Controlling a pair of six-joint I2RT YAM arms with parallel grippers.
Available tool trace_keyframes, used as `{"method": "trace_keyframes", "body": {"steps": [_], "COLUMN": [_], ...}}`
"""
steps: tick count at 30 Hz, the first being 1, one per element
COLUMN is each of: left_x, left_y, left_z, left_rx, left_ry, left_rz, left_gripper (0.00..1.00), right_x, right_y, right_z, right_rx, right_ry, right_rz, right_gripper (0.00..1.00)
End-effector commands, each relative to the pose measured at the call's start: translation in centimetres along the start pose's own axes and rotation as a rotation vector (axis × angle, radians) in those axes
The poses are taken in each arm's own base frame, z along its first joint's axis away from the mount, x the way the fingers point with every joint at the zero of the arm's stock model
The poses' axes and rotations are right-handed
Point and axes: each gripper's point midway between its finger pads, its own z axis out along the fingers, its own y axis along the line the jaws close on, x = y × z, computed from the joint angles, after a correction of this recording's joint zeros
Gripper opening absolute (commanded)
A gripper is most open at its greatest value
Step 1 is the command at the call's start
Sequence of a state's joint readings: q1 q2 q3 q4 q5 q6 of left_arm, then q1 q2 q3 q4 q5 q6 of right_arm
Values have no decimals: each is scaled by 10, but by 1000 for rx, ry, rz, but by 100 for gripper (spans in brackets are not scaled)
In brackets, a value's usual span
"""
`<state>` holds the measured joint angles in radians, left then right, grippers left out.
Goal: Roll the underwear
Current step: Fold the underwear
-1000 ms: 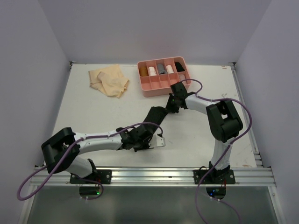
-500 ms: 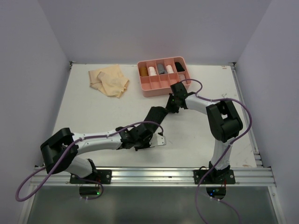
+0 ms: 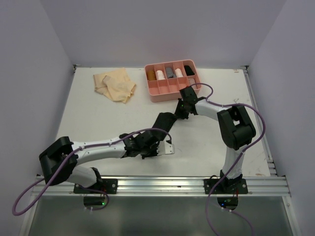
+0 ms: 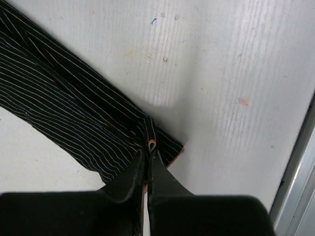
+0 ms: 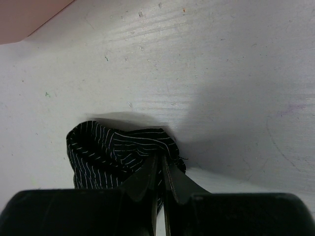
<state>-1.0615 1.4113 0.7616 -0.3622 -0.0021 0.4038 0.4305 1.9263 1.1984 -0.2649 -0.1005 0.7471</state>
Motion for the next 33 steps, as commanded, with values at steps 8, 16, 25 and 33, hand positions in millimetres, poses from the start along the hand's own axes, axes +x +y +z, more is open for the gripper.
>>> {"method": "trace_keyframes", "body": {"steps": [8, 16, 25, 33], "left_x": [14, 2, -12, -20], "left_y": [-20, -20, -16, -8], "left_z": [-19, -6, -4, -41], "left_rx": [79, 102, 94, 44], "left_ry": [-24, -23, -53, -136], "left_rz": [74, 39, 3, 24], "left_gripper": [0, 0, 13, 48], "right_x": [7, 11, 10, -26], "right_y": [-31, -32, -26, 17], "right_z": [8, 9, 2, -48], "right_rx": [97, 92, 67, -36], "right_ry": [32, 44, 44, -23], "right_rz": [-12, -9, -14, -50], "right_gripper": [11, 10, 11, 18]}}
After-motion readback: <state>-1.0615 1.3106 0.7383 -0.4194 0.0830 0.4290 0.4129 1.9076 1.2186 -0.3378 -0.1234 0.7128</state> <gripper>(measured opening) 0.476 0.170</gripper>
